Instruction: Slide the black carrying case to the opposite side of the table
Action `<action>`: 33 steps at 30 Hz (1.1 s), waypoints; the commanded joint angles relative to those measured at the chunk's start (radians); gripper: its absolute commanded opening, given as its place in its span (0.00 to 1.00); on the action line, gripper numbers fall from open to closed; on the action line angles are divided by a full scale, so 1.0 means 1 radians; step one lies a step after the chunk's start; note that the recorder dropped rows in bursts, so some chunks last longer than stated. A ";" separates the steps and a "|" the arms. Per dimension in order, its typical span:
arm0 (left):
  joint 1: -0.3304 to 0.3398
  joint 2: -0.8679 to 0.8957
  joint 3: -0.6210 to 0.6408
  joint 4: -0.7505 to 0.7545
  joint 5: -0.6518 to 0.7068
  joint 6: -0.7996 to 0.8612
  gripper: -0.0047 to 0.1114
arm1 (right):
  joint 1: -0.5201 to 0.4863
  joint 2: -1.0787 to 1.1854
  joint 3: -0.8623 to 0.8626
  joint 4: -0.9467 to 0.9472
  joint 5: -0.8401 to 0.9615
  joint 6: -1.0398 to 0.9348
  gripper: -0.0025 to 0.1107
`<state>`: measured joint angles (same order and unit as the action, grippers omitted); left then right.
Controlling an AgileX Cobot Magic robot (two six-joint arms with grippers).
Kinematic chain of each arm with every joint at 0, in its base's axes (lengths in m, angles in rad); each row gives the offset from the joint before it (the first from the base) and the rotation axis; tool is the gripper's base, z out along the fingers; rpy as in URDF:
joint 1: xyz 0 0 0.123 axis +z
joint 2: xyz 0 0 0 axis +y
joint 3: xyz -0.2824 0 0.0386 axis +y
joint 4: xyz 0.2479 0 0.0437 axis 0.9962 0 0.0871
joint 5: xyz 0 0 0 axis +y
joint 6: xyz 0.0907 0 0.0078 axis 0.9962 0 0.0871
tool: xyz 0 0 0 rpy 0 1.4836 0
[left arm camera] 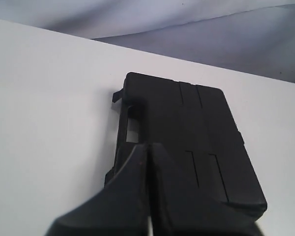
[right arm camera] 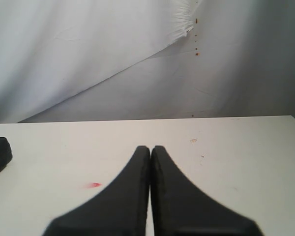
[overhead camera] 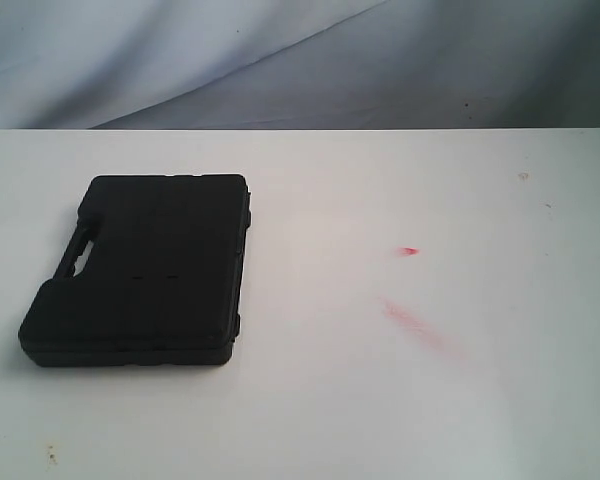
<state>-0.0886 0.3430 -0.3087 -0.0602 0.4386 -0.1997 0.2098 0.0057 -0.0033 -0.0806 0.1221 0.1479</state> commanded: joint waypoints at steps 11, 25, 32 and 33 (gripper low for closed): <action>0.003 -0.261 0.217 0.060 -0.316 -0.008 0.04 | -0.003 -0.006 0.003 0.003 -0.001 -0.009 0.02; 0.003 -0.263 0.309 0.199 -0.409 -0.005 0.04 | -0.003 -0.006 0.003 0.003 -0.001 -0.009 0.02; 0.003 -0.263 0.309 0.234 -0.407 -0.001 0.04 | -0.003 -0.006 0.003 0.003 -0.001 -0.009 0.02; 0.003 -0.263 0.309 0.242 -0.407 -0.001 0.04 | -0.003 -0.006 0.003 0.003 -0.001 -0.009 0.02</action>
<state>-0.0886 0.0853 -0.0039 0.1647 0.0450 -0.1998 0.2098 0.0057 -0.0033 -0.0806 0.1221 0.1479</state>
